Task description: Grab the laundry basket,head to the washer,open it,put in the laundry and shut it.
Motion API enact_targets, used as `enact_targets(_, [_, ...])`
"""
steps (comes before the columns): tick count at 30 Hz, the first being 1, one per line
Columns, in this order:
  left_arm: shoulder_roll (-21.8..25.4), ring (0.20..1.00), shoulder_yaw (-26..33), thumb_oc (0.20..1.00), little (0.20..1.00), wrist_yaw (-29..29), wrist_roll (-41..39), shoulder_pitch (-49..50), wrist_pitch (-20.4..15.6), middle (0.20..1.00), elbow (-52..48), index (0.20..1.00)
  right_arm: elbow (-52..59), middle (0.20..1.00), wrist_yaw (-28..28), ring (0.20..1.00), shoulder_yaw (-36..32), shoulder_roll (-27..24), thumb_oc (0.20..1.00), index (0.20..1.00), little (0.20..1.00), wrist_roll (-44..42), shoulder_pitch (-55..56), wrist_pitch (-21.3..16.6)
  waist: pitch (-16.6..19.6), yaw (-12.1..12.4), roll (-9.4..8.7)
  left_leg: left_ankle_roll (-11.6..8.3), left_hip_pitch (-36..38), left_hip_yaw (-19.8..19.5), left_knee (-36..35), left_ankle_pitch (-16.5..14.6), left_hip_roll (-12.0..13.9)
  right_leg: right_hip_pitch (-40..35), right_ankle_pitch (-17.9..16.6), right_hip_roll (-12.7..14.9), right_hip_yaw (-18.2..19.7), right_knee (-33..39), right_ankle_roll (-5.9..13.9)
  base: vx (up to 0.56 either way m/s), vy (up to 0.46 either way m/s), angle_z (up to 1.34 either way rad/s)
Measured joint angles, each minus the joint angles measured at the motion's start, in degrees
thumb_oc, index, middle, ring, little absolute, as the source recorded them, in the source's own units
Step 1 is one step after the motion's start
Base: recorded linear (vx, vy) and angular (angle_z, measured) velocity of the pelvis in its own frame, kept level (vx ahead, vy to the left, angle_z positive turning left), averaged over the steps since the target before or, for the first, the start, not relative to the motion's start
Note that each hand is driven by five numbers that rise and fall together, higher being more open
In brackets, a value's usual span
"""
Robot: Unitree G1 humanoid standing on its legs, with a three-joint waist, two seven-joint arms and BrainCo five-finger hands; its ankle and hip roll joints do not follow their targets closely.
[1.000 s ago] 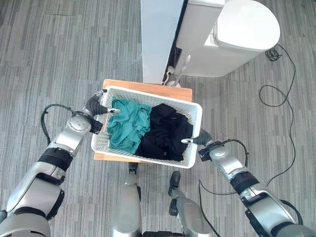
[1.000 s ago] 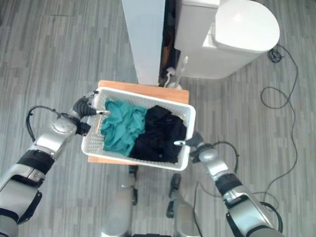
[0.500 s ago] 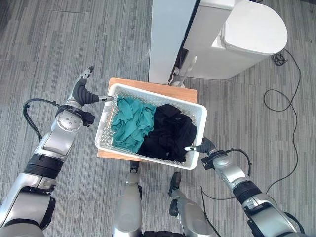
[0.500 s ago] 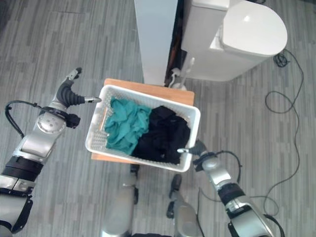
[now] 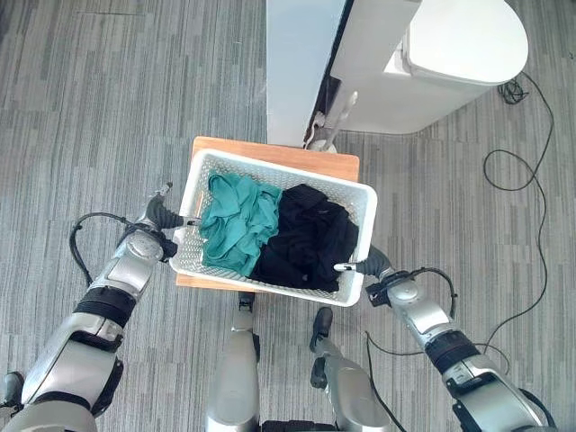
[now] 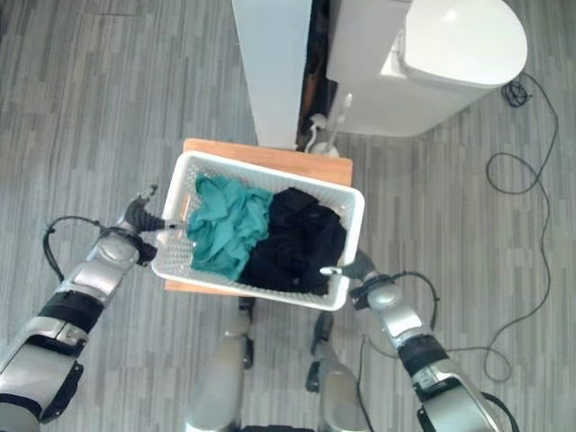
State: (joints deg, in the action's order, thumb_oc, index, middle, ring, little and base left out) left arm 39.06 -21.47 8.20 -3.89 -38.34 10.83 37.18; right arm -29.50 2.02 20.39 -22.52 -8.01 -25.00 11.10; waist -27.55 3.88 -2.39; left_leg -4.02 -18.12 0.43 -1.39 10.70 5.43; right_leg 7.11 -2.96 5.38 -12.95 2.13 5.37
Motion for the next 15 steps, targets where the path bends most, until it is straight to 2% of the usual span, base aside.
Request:
enact_targets(5, [-2.3,1.000,-3.3,1.000,1.000,-0.1,-3.3,-3.0,-0.4,1.000,5.1,1.000,0.1,1.000,0.3,1.000,0.0,-0.3,1.000,1.000,1.000,0.5,0.2,0.0,0.0,-0.3,0.03,0.00,0.0,0.1,0.0,0.0,0.0,0.2,0.0,0.1,0.1,-0.2,0.04,0.00,0.000,0.00])
enact_targets(8, [-4.7,1.000,-4.7,1.000,1.000,0.1,-5.1,-6.5,-0.8,1.000,12.0,1.000,0.2,1.000,0.4,1.000,0.1,-0.5,1.000,1.000,1.000,0.5,-0.1,-0.1,-0.1,-0.7,0.10,0.08,-0.2,0.1,0.0,0.1,-0.1,0.9,0.0,0.2,0.4,-0.8,0.08,0.00,0.007,-0.03])
enact_targets(10, [-7.3,1.000,-7.0,1.000,1.000,0.2,-5.3,-11.8,-3.5,1.000,22.1,1.000,0.3,1.000,0.7,1.000,0.8,-1.4,1.000,1.000,1.000,0.5,-0.1,-0.2,-0.2,-0.8,0.59,0.08,-0.2,0.1,0.1,0.1,-0.1,0.8,0.1,0.3,0.2,-1.0,0.16,0.00,0.000,0.00])
enact_targets(13, [-8.5,1.000,-9.9,1.000,1.000,0.2,-5.8,-19.0,-5.0,1.000,32.0,1.000,-0.2,1.000,1.7,1.000,3.3,-2.0,1.000,1.000,1.000,0.3,-2.8,-1.8,-0.3,-2.5,0.91,0.09,-1.3,0.1,0.3,0.1,-0.2,2.3,0.1,0.4,0.6,-1.9,0.29,0.00,0.013,-0.03])
enact_targets(15, [-8.5,1.000,-10.9,1.000,1.000,-0.1,-7.0,-20.7,-5.1,1.000,34.2,1.000,-0.4,1.000,1.8,1.000,4.4,-2.0,1.000,1.000,1.000,0.3,-3.5,-2.2,-0.3,-2.7,0.90,0.11,-1.3,0.1,0.3,0.1,-0.1,2.4,0.1,0.4,0.6,-2.0,0.29,0.00,0.000,0.00])
